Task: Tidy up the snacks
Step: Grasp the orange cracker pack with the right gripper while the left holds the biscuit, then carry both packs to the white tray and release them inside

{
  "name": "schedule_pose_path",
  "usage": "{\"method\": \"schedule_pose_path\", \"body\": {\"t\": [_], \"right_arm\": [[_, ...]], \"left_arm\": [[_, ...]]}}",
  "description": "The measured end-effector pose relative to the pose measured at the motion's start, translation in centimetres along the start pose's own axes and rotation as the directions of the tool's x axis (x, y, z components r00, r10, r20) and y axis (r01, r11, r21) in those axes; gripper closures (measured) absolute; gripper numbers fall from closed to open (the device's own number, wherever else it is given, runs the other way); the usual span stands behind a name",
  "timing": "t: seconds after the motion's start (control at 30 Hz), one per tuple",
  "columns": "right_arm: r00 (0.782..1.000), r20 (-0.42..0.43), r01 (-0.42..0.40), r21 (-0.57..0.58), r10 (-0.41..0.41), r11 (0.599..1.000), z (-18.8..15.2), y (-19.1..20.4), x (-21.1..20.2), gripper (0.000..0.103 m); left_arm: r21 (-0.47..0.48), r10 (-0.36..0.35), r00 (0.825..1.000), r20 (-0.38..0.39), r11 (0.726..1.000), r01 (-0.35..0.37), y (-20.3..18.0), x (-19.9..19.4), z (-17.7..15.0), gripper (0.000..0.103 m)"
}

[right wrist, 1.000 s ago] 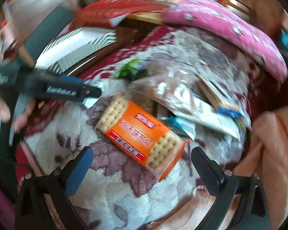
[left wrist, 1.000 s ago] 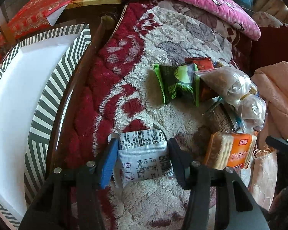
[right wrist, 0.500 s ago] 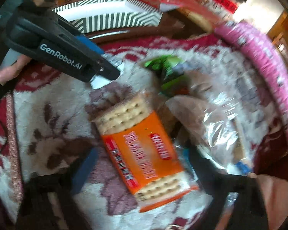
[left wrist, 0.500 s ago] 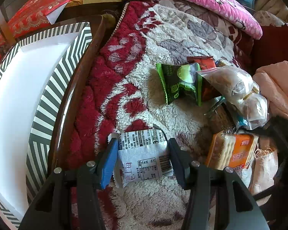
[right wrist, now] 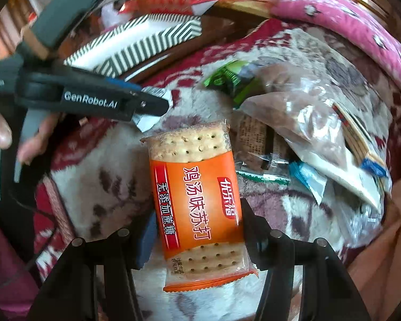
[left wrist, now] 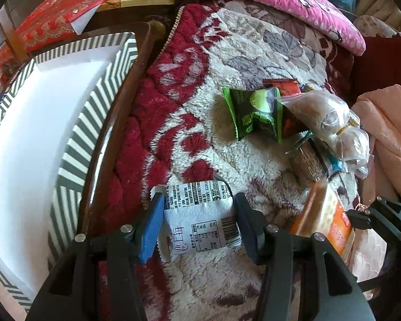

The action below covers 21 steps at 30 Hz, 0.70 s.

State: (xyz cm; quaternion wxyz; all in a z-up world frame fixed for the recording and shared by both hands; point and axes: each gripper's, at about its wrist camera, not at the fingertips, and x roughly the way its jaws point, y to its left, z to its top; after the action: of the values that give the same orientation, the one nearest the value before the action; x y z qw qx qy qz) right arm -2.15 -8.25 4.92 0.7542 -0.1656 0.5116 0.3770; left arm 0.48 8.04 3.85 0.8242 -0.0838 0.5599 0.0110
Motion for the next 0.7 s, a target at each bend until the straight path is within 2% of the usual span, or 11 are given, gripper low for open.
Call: {"method": "schedule_pose_path", "body": {"t": [0.13,0.47,0.7], "right_arm": [[0.999,0.051,-0.009,0.064,0.005,0.998,0.2,0.2,-1.1,0.042],[0.991,0.129,0.008,0.143,-0.026,0.990,2.5,0.0,-3.1,0.042],[0.986,0.165,0.004,0.150,-0.029,0.989,5.2,0.5,-3.8,0.042]], "left_arm": [[0.001,0.000,1.000,0.022,1.000,0.000,0.1,-1.1,0.2,0.051],[-0.003,0.018,0.996,0.086,1.000,-0.017,0.8,-4.3,1.1,0.051],[-0.023,0.047,0.991,0.122,0.999,-0.045,2.5,-6.5,1.7,0.051]]}}
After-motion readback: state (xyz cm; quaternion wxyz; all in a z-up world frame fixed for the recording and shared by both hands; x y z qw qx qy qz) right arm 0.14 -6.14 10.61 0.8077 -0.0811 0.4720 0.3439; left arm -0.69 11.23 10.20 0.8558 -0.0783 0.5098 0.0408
